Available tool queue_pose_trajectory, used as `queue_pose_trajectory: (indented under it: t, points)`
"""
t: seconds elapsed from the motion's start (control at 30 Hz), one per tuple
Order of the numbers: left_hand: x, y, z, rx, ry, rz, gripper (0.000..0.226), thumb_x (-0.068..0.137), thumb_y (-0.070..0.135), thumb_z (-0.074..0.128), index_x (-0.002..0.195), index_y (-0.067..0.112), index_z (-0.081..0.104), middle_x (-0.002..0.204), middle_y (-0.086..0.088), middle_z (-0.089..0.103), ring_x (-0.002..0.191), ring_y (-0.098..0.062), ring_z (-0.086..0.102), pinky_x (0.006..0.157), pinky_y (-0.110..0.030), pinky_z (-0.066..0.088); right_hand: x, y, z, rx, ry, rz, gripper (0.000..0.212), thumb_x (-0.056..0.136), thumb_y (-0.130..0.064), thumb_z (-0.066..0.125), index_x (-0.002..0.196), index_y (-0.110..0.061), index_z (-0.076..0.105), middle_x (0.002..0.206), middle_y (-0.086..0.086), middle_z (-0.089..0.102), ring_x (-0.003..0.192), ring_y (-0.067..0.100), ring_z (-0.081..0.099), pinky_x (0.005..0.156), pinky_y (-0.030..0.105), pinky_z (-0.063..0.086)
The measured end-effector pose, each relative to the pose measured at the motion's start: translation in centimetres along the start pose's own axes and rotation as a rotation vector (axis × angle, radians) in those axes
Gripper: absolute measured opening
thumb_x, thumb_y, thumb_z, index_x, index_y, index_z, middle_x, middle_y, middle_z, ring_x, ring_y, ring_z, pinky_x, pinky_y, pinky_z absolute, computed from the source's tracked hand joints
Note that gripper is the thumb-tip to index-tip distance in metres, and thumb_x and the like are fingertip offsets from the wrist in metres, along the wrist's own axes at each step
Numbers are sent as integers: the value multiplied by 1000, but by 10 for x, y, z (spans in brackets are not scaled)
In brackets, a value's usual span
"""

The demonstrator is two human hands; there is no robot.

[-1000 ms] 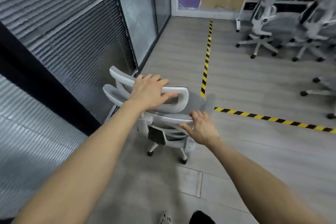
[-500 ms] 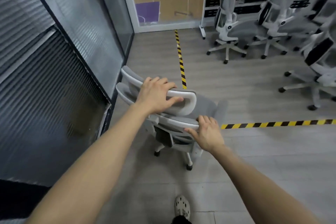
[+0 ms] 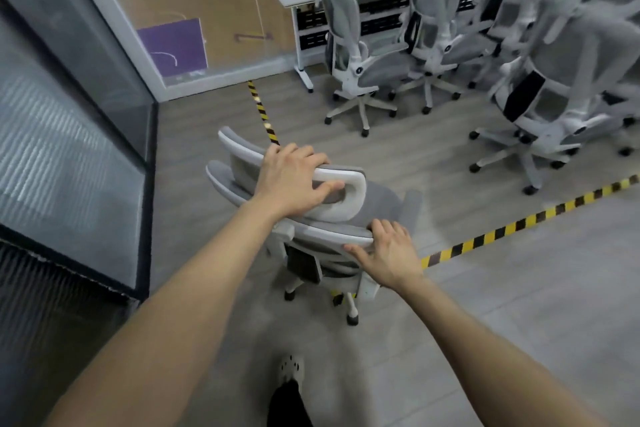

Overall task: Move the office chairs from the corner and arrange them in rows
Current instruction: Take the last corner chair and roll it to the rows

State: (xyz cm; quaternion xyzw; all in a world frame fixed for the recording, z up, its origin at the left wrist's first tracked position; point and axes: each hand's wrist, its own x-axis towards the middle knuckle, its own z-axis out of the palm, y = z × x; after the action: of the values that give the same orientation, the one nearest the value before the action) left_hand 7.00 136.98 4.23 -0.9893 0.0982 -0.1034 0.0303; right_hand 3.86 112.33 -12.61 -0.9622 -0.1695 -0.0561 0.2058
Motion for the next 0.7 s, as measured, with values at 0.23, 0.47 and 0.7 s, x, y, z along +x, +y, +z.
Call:
queue_pose_trajectory:
  t: [0.23, 0.47, 0.7]
  points:
    - [141, -36, 33, -18, -6, 186, 73, 89, 90, 26, 127, 43, 68, 126, 12, 68, 122, -20, 60, 100, -46, 38, 111, 17, 5, -44, -17, 202, 72, 94, -88, 41, 108, -20, 57, 109, 0, 62, 110, 29, 58, 105, 46, 47]
    - [268, -61, 60, -30, 18, 337, 76, 89, 91, 24, 125, 42, 69, 123, 10, 70, 122, -22, 62, 100, -48, 41, 207, 31, 2, -67, -40, 384, 71, 95, -87, 42, 116, -21, 57, 118, 2, 62, 119, 29, 55, 110, 45, 44]
    - [390, -55, 86, -57, 76, 456, 71, 91, 89, 27, 120, 41, 70, 118, 11, 70, 115, -21, 64, 98, -47, 42, 291, 84, 6, -94, 62, 471, 65, 93, -88, 43, 105, -25, 51, 104, -5, 54, 106, 25, 54, 102, 42, 45]
